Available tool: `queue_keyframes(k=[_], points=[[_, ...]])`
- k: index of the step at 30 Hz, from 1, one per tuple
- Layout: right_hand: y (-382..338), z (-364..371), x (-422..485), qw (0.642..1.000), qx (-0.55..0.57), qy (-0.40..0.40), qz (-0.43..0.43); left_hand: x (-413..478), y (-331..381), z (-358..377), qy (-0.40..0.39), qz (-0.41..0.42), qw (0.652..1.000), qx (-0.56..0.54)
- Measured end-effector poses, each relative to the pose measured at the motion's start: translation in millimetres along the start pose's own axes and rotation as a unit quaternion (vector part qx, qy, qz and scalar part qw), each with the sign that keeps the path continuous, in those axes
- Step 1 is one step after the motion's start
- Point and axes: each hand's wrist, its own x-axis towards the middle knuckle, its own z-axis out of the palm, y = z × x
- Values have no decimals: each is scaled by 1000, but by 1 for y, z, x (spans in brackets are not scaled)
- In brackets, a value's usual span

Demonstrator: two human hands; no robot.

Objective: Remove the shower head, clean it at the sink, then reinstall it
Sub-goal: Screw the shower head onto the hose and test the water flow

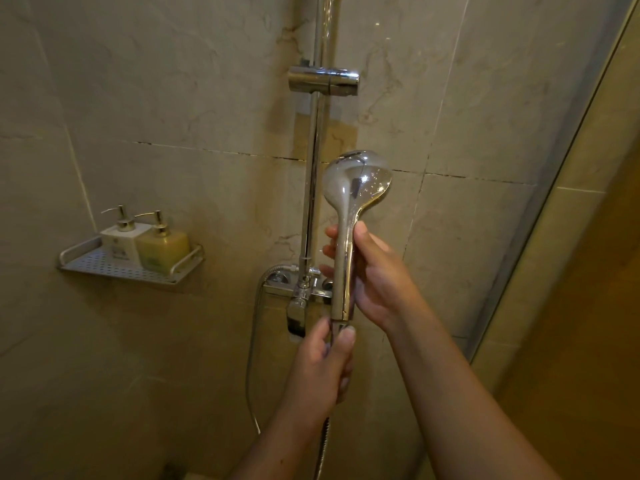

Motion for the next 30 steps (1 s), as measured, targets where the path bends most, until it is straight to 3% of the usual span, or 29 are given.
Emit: queue_keyframes(k=[5, 10, 16, 20, 25, 30], points=[[-2, -1, 0, 994, 99, -12, 39, -1, -1, -3, 3, -6, 1000, 9], [-3, 1, -1, 995, -92, -49, 3, -5, -1, 3, -1, -14, 1000, 21], [1, 1, -4, 993, -113, 10, -8, -7, 1, 8, 7, -12, 1000, 25], [5, 6, -6, 978, -180, 64, -78, -9, 1, 8, -3, -18, 1000, 10], [-2, 8, -4, 996, 68, -37, 39, -7, 0, 2, -21, -18, 999, -44], [2, 3, -6, 991, 114, -59, 33, -3, -1, -1, -22, -4, 999, -46]])
